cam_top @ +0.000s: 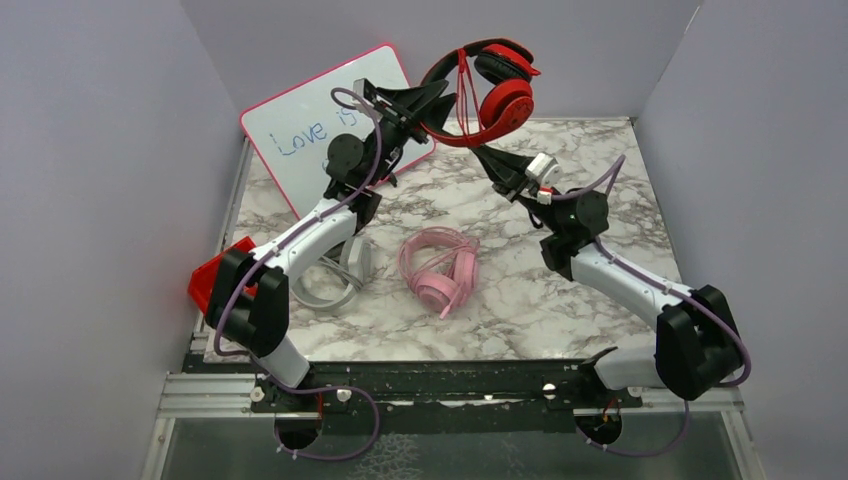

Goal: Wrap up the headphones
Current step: Wrap the headphones cable around the headphones.

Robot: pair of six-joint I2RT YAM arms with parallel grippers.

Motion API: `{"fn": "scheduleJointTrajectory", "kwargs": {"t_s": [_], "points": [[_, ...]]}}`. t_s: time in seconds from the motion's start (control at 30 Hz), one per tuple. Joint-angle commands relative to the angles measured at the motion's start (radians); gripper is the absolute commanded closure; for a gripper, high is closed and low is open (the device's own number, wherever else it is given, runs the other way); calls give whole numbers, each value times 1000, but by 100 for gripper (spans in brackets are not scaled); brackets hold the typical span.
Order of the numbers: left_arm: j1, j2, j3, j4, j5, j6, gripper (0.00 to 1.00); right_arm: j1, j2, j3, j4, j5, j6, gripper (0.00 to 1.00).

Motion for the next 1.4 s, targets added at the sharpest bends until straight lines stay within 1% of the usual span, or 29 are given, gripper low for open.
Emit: {"fn": "scheduleJointTrajectory", "kwargs": {"t_s": [0.0, 0.07, 0.17, 0.27, 0.33, 0.43, 0.57, 0.7, 0.8, 0.83, 0.9, 1.03, 1.1, 1.2, 1.37], "points": [[-13, -79, -40, 47, 34, 28, 100, 0, 14, 5, -47, 72, -6, 99], [-13, -91, -71, 20, 32, 28, 100, 1, 9, -14, -42, 122, -6, 99], [-13, -68, -72, 17, 78, 5, 100, 1, -5, -83, -5, 220, -13, 99], [-19, -25, -58, 12, 144, -22, 100, 1, -20, -133, 6, 241, -36, 99], [-20, -12, -78, 1, 160, -43, 100, 1, -47, -151, -51, 260, -55, 99], [-33, -28, -160, -14, 111, -93, 100, 1, -91, -187, -126, 317, -51, 99], [-42, -6, -179, -22, 100, -79, 100, 1, -151, -230, -238, 316, -26, 99], [-87, 32, -186, -8, 86, -125, 100, 0, -145, -246, -249, 328, 14, 99], [-110, 55, -183, 19, 93, -162, 100, 1, -140, -264, -213, 336, 33, 99], [-116, 51, -189, 20, 75, -164, 100, 1, -137, -261, -215, 335, 37, 99], [-129, 40, -208, 18, 42, -159, 100, 1, -136, -239, -264, 347, 51, 99], [-133, 30, -224, 19, 4, -135, 100, 0, -155, -230, -351, 406, 107, 99], [-135, 32, -227, 27, -5, -156, 100, 1, -161, -252, -345, 410, 120, 99], [-137, 36, -215, 41, -11, -175, 100, 1, -157, -277, -303, 404, 119, 96], [-129, 37, -202, 50, -28, -170, 100, 0, -159, -253, -334, 374, 129, 94]]}}
